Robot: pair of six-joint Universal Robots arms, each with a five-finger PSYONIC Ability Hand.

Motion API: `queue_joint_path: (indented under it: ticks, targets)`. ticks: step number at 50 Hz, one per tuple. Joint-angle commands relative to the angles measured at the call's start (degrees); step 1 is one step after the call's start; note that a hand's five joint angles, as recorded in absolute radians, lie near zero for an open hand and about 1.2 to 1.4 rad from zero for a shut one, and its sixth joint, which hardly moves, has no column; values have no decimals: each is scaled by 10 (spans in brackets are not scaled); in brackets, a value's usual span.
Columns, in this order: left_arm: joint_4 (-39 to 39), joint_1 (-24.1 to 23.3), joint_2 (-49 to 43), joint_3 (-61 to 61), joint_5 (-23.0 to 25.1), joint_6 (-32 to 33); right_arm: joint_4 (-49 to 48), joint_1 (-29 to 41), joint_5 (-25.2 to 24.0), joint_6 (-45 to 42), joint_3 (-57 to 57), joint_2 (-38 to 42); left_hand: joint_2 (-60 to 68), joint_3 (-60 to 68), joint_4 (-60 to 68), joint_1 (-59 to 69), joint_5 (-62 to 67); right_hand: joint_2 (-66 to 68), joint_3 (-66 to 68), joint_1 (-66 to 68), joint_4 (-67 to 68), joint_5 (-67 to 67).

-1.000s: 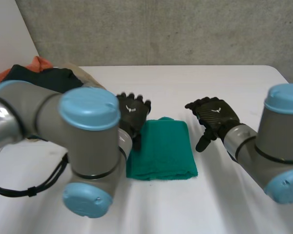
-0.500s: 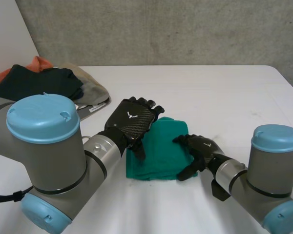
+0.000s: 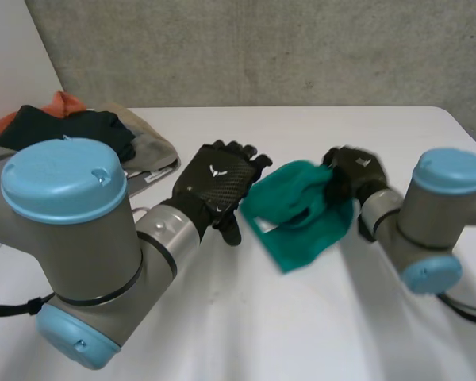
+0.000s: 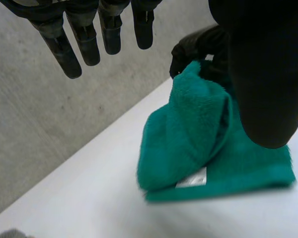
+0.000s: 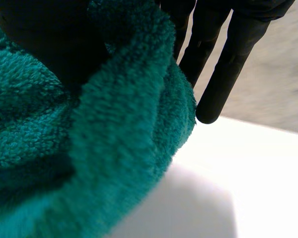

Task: Fold the laundry.

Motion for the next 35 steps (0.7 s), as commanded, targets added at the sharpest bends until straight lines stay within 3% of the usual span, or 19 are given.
queue_joint_path:
  ticks: [1, 15, 30, 31, 32, 33, 35]
  targets:
    - [-1, -9, -1, 54, 9, -29, 18, -71, 46, -61, -191, 108, 3, -1, 7, 9, 4, 149, 147, 223, 115, 154]
    - [-1, -28, -29, 102, 47, -47, 160, -209, 71, -146, -611, 352, 7, 3, 10, 13, 7, 149, 147, 223, 115, 154]
    - [-5, -42, -30, 102, 51, -47, 159, -263, 41, -186, -674, 376, 7, 3, 10, 13, 7, 136, 134, 210, 103, 142]
    - [-6, -42, -30, 102, 50, -47, 158, -263, 41, -187, -674, 376, 7, 3, 10, 13, 7, -52, -54, 22, -86, -47]
    - [-6, -42, -31, 101, 50, -47, 158, -263, 42, -189, -673, 377, 7, 3, 10, 13, 7, -344, -346, -270, -377, -338]
    - [-6, -43, -31, 101, 50, -47, 158, -263, 43, -198, -672, 377, 7, 3, 10, 13, 7, -551, -553, -477, -585, -546]
    - [-6, -43, -32, 98, 50, -47, 158, -263, 46, -212, -670, 378, 7, 3, 10, 13, 7, -551, -553, -477, -585, -546]
